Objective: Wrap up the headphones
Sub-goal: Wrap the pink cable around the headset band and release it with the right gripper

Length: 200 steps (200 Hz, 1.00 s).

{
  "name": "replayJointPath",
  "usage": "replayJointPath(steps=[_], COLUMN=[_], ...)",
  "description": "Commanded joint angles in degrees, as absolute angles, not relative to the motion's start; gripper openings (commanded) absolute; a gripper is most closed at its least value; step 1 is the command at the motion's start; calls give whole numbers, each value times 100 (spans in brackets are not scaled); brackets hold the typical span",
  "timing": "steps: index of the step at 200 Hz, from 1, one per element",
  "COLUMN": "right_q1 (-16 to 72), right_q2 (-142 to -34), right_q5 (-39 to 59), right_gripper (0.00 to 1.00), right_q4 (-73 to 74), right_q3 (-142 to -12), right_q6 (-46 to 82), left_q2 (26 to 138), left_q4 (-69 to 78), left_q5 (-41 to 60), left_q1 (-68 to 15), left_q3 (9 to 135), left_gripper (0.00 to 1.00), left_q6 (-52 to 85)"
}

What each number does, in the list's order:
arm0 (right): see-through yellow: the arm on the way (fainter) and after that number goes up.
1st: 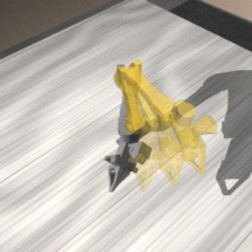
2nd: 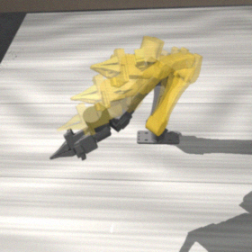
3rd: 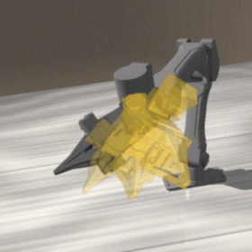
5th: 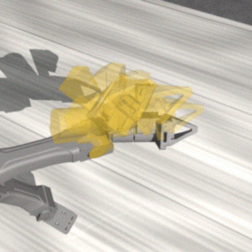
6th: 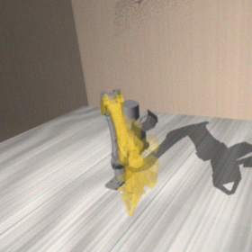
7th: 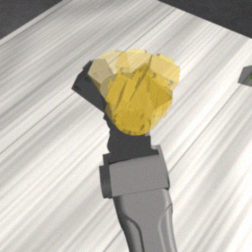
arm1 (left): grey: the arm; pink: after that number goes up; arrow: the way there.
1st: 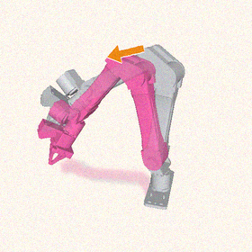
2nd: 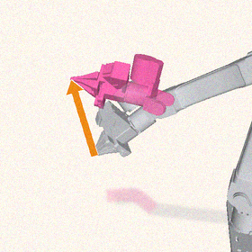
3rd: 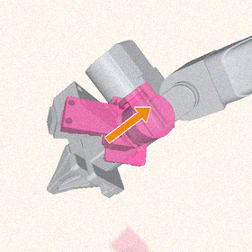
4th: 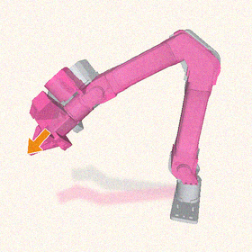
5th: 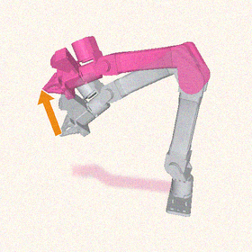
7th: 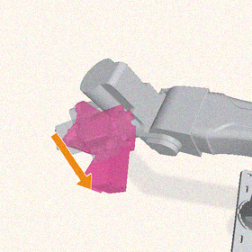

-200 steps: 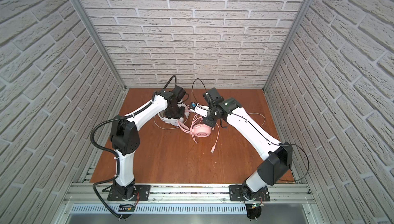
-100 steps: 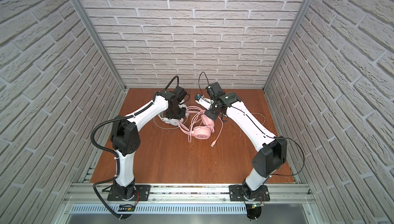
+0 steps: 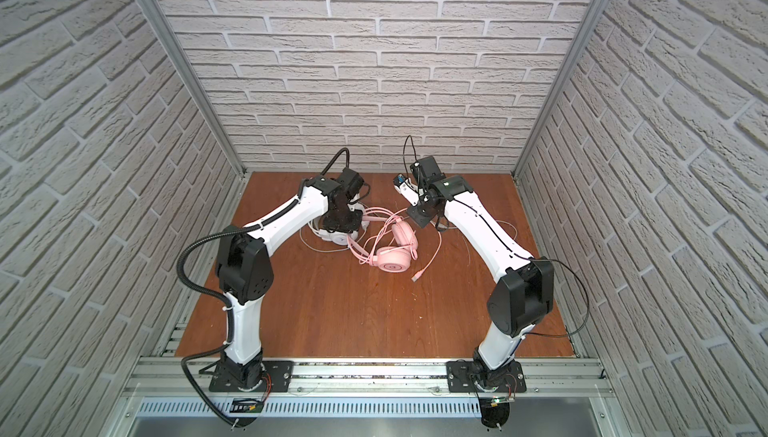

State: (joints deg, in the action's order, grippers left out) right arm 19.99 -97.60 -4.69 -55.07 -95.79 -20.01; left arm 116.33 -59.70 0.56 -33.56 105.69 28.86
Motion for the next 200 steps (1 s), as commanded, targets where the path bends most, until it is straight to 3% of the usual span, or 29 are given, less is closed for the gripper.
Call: replayJointPath(steps=[1, 200], right_q1=[1894, 1177], right_q2=[-9881, -10700], right_q5=[-487, 453], right_gripper=[5, 5], right_q4=[-5315, -4915], right_q3=[-9668, -9325], right_q6=[-1719, -418], left_q2=[11416, 10945], left_q4=[-5846, -5440], left_q5=[393, 1024], left_q1=[-3410, -3414], left_q3=[10525, 10301], left_gripper=[0, 0], left_q6=[2830, 2670])
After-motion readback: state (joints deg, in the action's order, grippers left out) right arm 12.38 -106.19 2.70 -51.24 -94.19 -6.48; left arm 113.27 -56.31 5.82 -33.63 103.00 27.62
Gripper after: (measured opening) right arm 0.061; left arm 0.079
